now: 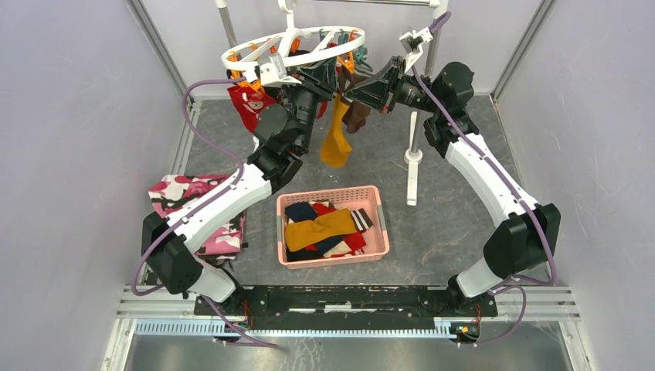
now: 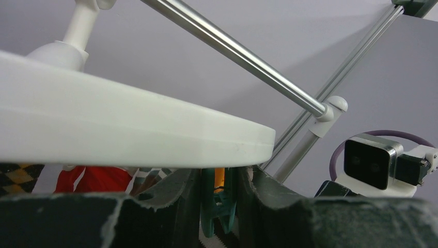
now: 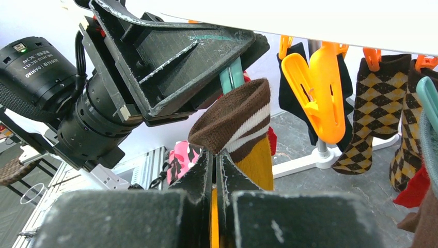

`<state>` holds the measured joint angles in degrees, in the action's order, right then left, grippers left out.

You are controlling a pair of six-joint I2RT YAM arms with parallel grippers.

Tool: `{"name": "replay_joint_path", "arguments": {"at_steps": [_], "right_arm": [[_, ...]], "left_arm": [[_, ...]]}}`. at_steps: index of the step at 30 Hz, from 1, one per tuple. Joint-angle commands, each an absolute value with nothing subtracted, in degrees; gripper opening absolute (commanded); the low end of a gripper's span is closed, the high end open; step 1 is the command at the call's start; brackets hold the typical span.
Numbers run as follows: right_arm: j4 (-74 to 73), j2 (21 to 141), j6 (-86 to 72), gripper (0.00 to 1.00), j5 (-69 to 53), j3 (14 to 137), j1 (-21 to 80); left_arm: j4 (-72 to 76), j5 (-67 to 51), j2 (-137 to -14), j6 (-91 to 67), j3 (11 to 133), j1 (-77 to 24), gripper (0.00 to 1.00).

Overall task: Clip the socks to the hanger
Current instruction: Clamp the sock onto the hanger.

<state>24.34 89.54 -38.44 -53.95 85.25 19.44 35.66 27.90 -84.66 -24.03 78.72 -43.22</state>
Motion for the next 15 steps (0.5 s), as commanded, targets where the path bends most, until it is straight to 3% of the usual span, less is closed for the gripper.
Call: {"name": "replay_joint_path", "arguments": {"at_steps": [1, 15], "right_arm": [[27.99, 88.19, -40.25, 0.00, -54.49, 84.56, 19.52], [23.59, 87.32, -35.39, 0.00, -54.05, 82.88, 19.81]], "left_arm": [[37.09, 27.43, -82.34, -25.46, 78.98, -43.13, 0.11], [37.56, 27.36, -80.91, -25.57, 78.06, -43.09, 0.11]]}}
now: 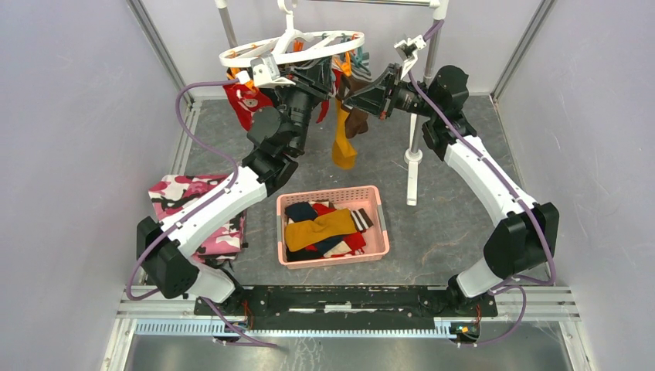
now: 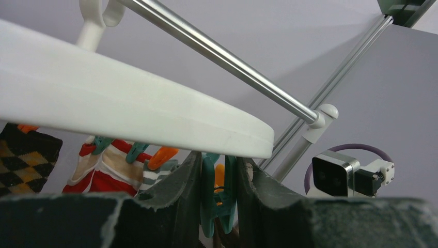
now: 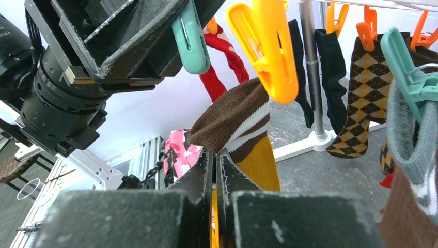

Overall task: Clip the socks to the hanger
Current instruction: Clamp the sock onto the hanger.

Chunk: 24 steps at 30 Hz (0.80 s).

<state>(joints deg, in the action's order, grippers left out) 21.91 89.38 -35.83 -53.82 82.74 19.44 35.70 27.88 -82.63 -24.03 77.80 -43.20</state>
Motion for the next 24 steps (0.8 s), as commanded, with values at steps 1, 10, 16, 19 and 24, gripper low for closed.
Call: {"name": "replay_joint_path", "arguments": {"at_steps": [1, 10, 16, 19, 24], "right_arm": [[23.66, 87.28, -35.23, 0.00, -54.14, 82.92, 19.93], [24.43, 87.53, -36.27, 0.00, -54.49, 84.35, 21.07], [24.87, 88.11, -37.19, 0.00, -54.32, 86.16, 21.27], [24.87, 88.28, -37.44, 0.00, -54.32, 86.95, 21.20], [24.95, 88.25, -37.83, 0.00, -54.32, 87.58, 21.25]], "left_arm": [[37.57, 27.27, -81.01, -25.65, 78.14, -43.15, 0.11], [37.45, 26.85, -81.57, -26.35, 78.22, -43.12, 0.11], [37.22, 26.72, -81.57, -26.46, 78.34, -43.10, 0.11], [37.13, 26.72, -81.56, -26.46, 78.37, -43.12, 0.11], [37.10, 26.55, -81.80, -26.63, 78.42, -43.09, 0.11]]}}
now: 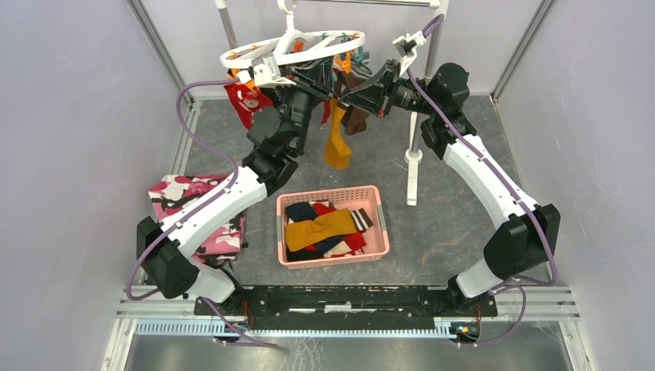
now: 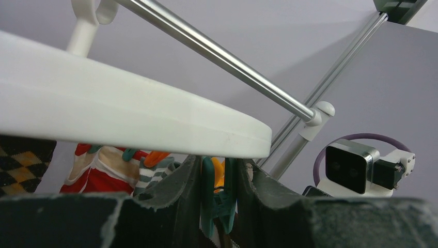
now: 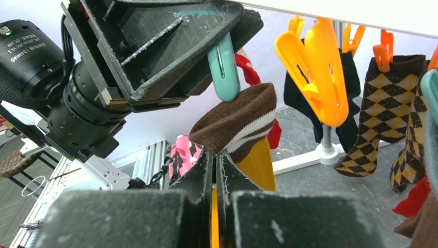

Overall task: Clip the socks to the hanger
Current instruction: Clamp the sock onto the hanger.

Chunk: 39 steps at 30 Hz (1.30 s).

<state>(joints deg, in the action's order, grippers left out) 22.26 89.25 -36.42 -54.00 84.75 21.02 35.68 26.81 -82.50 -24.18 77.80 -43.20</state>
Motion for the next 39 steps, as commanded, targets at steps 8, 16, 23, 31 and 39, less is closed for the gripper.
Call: {"name": "replay_joint_path", "arguments": {"at_steps": [8, 16, 23, 31, 39], "right_arm": [[25.57, 88.70, -38.84, 0.00, -54.32, 87.54, 21.33], [26.28, 89.87, -39.74, 0.00, -54.32, 88.97, 21.53], [26.04, 90.64, -39.91, 0.00, -54.24, 89.82, 22.16], [21.40, 91.89, -37.08, 0.00, -53.52, 91.84, 22.19], [22.12, 91.33, -36.62, 0.00, -53.47, 92.38, 22.12]], "left_arm": [[37.02, 26.11, -82.00, -27.31, 78.60, -43.15, 0.11], [36.74, 25.66, -81.74, -27.60, 78.55, -43.15, 0.11], [36.74, 25.51, -81.98, -27.94, 78.62, -43.15, 0.11], [36.65, 25.07, -81.61, -28.51, 78.71, -43.15, 0.12], [36.38, 25.09, -81.30, -28.61, 78.36, -43.15, 0.12]]}}
